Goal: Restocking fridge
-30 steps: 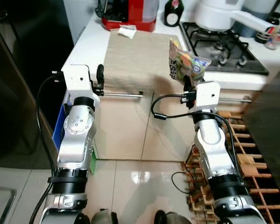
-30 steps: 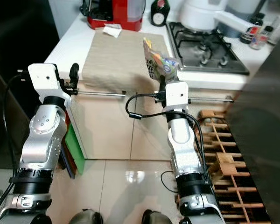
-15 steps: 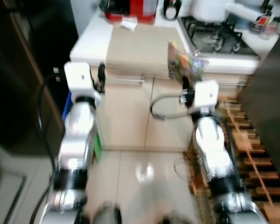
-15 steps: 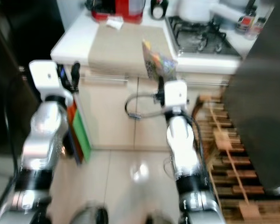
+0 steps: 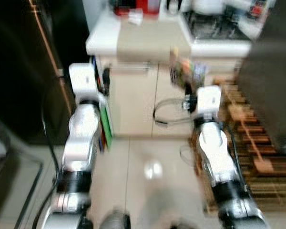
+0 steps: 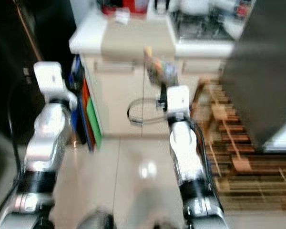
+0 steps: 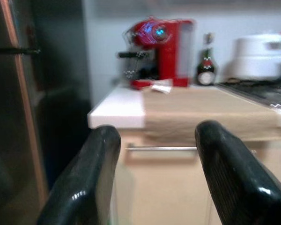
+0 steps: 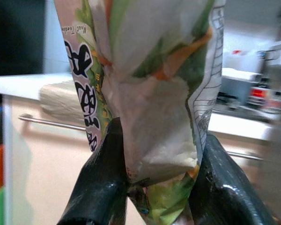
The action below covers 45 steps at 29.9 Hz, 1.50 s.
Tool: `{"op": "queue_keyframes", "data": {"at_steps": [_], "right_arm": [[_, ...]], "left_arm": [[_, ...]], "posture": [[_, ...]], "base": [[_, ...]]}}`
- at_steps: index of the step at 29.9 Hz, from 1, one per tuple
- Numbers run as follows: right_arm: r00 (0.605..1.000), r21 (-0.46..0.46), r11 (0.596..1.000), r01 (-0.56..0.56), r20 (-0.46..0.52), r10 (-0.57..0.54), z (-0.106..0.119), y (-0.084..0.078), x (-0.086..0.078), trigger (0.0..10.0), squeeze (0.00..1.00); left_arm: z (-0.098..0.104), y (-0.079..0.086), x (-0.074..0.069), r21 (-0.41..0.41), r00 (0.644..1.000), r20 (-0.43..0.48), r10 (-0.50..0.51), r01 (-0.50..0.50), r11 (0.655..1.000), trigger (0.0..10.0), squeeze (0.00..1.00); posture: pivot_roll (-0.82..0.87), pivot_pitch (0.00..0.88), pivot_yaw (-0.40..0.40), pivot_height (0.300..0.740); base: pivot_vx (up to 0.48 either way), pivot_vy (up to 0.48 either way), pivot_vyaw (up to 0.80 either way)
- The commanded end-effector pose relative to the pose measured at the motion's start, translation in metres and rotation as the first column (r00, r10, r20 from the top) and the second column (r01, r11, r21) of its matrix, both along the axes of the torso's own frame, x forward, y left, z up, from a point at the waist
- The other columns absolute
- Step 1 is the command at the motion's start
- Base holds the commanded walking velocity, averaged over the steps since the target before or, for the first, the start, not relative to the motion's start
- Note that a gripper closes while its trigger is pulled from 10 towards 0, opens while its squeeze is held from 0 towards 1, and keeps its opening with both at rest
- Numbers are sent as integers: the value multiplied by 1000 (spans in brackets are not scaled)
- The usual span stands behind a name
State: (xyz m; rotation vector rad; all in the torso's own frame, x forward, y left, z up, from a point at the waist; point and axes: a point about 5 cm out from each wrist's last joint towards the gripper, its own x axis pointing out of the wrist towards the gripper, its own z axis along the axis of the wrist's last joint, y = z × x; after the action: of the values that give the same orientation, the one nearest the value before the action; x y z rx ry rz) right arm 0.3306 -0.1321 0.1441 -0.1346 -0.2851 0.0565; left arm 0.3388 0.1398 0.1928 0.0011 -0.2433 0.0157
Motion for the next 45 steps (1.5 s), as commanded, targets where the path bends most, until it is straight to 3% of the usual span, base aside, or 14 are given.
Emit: {"op": "queue_keyframes", "data": {"at_steps": [1, 10, 23, 45], "right_arm": [[1000, 16, 1000, -10, 28, 10, 8, 2, 1, 0, 0], [1000, 5, 1000, -24, -19, 24, -2, -2, -4, 0, 0], [996, 15, 1000, 6, -89, -4, -16, -16, -11, 0, 0], [995, -7, 1000, -9, -104, 8, -20, -17, -14, 0, 0]], "left_arm": [[-1, 5, 0, 7, 1000, -2, 20, -20, 1000, 10000, 0], [-12, 3, -5, -10, 1000, -28, -12, 12, 1000, 10000, 0], [-36, 6, -9, -16, 993, -117, -9, 7, 1000, 10000, 0], [-47, 16, 2, -56, 983, -171, 61, -71, 996, 10000, 0]], "posture": [[-9, 14, 16, 740], [-21, 18, 23, 740], [-38, 20, 22, 740], [-50, 0, 25, 740]], "base": [[-315, 0, 0], [-35, -28, 0], [0, -480, 0], [81, -444, 0]]}}
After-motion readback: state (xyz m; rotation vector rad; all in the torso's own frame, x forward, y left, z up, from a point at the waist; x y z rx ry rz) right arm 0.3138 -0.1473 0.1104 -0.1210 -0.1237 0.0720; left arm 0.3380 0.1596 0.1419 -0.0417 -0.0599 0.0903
